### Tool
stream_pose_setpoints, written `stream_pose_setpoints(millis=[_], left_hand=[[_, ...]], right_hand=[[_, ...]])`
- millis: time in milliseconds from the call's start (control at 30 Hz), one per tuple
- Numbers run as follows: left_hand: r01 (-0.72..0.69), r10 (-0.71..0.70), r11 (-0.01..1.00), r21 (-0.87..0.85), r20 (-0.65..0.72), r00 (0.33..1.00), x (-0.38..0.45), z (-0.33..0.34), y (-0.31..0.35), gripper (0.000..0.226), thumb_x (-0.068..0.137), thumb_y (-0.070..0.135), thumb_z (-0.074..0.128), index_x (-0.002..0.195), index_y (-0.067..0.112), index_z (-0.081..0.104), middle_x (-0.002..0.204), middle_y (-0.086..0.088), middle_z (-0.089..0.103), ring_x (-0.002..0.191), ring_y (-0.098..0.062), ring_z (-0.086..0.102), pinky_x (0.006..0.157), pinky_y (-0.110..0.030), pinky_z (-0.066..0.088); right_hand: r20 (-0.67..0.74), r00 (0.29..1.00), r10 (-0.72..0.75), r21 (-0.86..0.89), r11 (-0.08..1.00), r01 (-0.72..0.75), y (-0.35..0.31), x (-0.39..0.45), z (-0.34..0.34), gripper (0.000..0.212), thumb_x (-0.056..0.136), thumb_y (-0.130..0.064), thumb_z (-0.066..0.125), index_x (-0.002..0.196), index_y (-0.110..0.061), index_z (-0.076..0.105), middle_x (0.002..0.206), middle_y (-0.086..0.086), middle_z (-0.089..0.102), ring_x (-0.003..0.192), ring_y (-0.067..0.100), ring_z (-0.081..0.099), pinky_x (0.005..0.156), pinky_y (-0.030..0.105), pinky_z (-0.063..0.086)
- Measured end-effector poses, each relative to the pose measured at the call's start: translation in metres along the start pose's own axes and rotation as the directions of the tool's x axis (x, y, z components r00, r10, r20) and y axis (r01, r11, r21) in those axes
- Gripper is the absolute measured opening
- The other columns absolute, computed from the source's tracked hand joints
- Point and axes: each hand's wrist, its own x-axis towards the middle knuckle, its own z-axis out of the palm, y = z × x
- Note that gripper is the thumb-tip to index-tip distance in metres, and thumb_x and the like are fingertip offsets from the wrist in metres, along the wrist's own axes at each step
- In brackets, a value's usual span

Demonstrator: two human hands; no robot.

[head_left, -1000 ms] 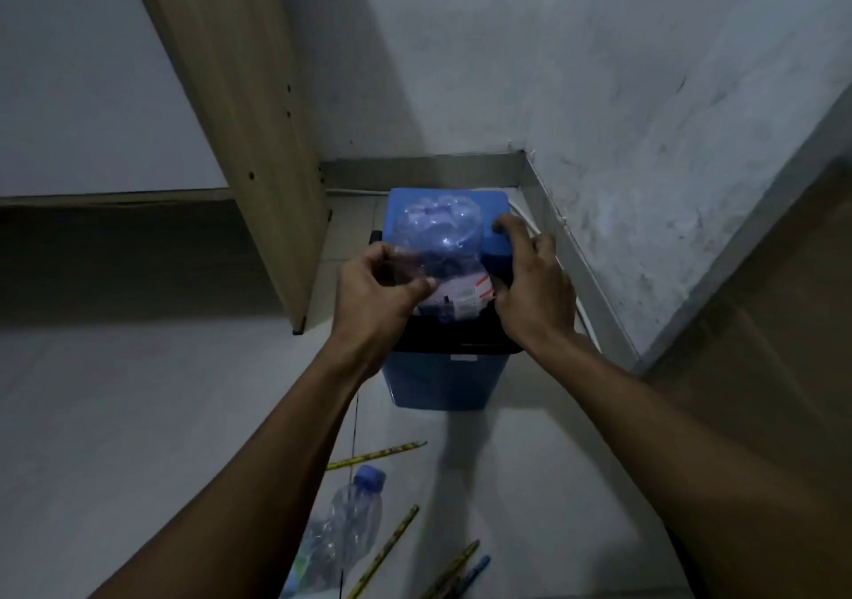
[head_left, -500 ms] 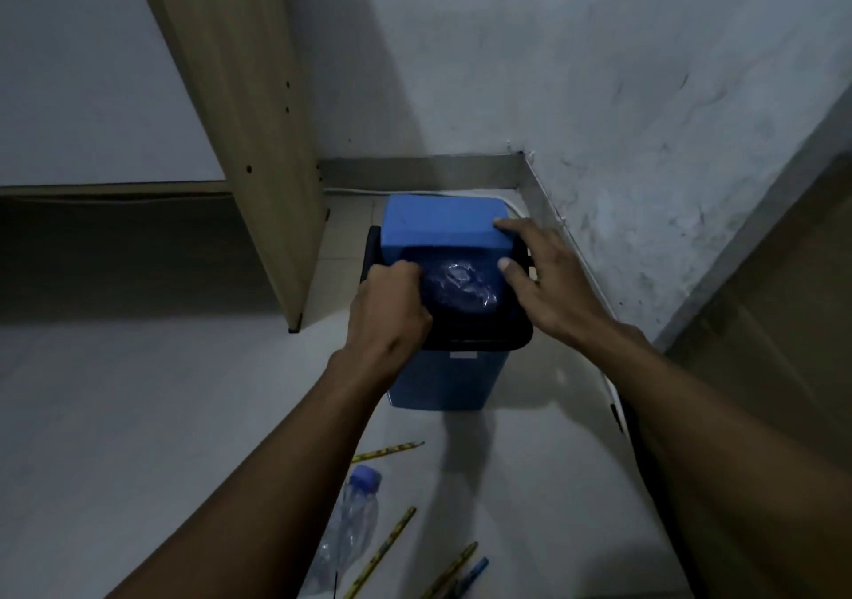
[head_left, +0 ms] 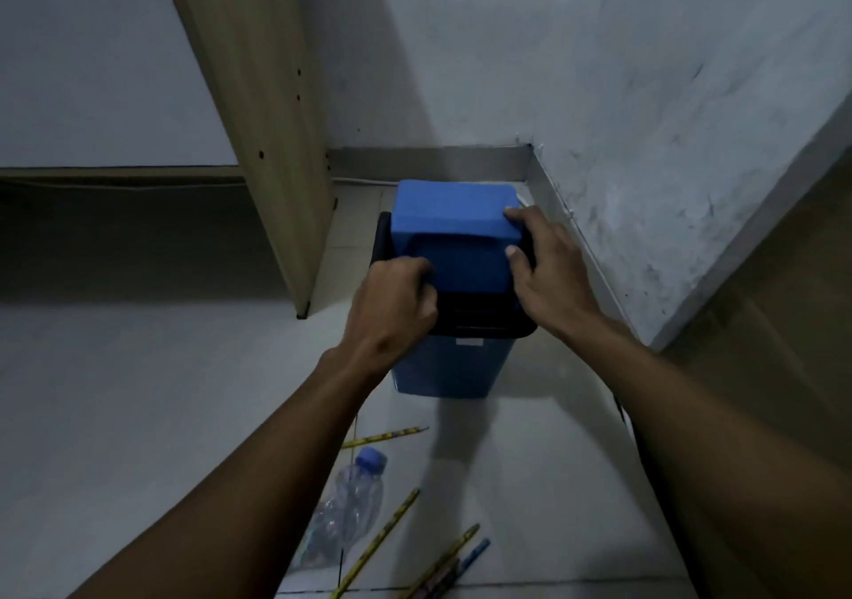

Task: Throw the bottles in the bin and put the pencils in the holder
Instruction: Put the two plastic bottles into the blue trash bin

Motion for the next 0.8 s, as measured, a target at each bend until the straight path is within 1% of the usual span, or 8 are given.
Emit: stream_pose_setpoints(millis=[100,167,233,333,467,600,667,800], left_hand=[[-0.133,0.132,0.991,0.010,-0.226,0.965,-0.019,-0.004,-0.012,0.017,0.087,0.013,0.055,0.099,0.006,0.064,0.095,-0.011,0.065,0.085,-0.020,0.060,0.073,-0.030,0.051],[-0.125,0.120,0.992,-0.004,-0.254,0.960,-0.034,-0.003,-0.023,0.009,0.086,0.011,0.056,0.092,0.009,0.060,0.087,-0.007,0.061,0.077,-0.017,0.056,0.065,-0.030,0.049],[-0.055,0.053,0.998,-0.009,-0.183,0.982,-0.051,0.001,-0.036,0.003,0.085,0.011,0.056,0.088,0.012,0.058,0.082,-0.004,0.059,0.072,-0.017,0.055,0.061,-0.033,0.049],[0.146,-0.161,0.982,0.117,0.131,0.978,-0.073,0.012,-0.059,0.015,0.086,0.020,0.055,0.100,0.017,0.058,0.098,-0.005,0.065,0.085,-0.020,0.059,0.069,-0.034,0.050],[0.252,-0.455,0.873,0.417,0.513,0.728,-0.102,0.032,-0.088,0.074,0.072,0.049,0.072,0.133,0.018,0.043,0.132,-0.008,0.052,0.116,-0.026,0.051,0.090,-0.039,0.046],[0.203,-0.633,0.760,0.617,0.633,0.446,-0.137,0.053,-0.109,0.119,0.045,0.062,0.081,0.142,0.020,0.026,0.137,-0.006,0.049,0.123,-0.028,0.047,0.101,-0.044,0.042],[0.160,-0.654,0.737,0.657,0.632,0.416,-0.151,0.063,-0.118,0.115,0.049,0.053,0.082,0.142,0.019,0.024,0.134,-0.004,0.052,0.120,-0.027,0.050,0.100,-0.044,0.043],[0.137,-0.655,0.719,0.681,0.598,0.461,-0.156,0.069,-0.124,0.106,0.068,0.038,0.077,0.149,0.017,0.013,0.137,-0.005,0.050,0.121,-0.025,0.052,0.101,-0.042,0.040]], right_hand=[[-0.025,1.000,0.015,-0.029,0.999,-0.016,-0.005,-0.003,0.003,0.040,0.098,-0.017,0.047,0.137,-0.026,0.044,0.127,0.014,0.053,0.105,0.028,0.056,0.080,0.028,0.039],[-0.041,0.999,0.030,-0.043,0.999,-0.032,-0.008,-0.006,0.006,0.042,0.099,-0.018,0.045,0.140,-0.027,0.041,0.129,0.014,0.051,0.104,0.030,0.057,0.079,0.031,0.043],[-0.043,0.998,0.052,-0.056,0.997,-0.054,-0.011,-0.010,0.009,0.046,0.099,-0.019,0.044,0.144,-0.028,0.036,0.135,0.014,0.047,0.104,0.033,0.058,0.081,0.037,0.048],[-0.037,0.996,0.084,-0.081,0.993,-0.087,-0.017,-0.016,0.016,0.054,0.099,-0.023,0.045,0.149,-0.030,0.026,0.143,0.014,0.038,0.108,0.036,0.056,0.080,0.039,0.047],[-0.063,0.991,0.117,-0.096,0.988,-0.122,-0.018,-0.016,0.023,0.059,0.098,-0.023,0.047,0.150,-0.032,0.021,0.146,0.013,0.034,0.109,0.037,0.056,0.075,0.033,0.040],[-0.047,0.991,0.123,-0.084,0.988,-0.126,-0.014,-0.018,0.023,0.065,0.097,-0.021,0.048,0.152,-0.034,0.017,0.150,0.011,0.031,0.114,0.035,0.053,0.080,0.037,0.045],[-0.041,0.993,0.108,-0.078,0.991,-0.111,-0.013,-0.018,0.022,0.067,0.097,-0.019,0.050,0.153,-0.034,0.016,0.151,0.010,0.030,0.115,0.035,0.052,0.082,0.041,0.048],[-0.039,0.995,0.097,-0.067,0.993,-0.099,-0.011,-0.018,0.022,0.068,0.096,-0.017,0.051,0.153,-0.033,0.017,0.150,0.008,0.032,0.114,0.034,0.053,0.078,0.037,0.046]])
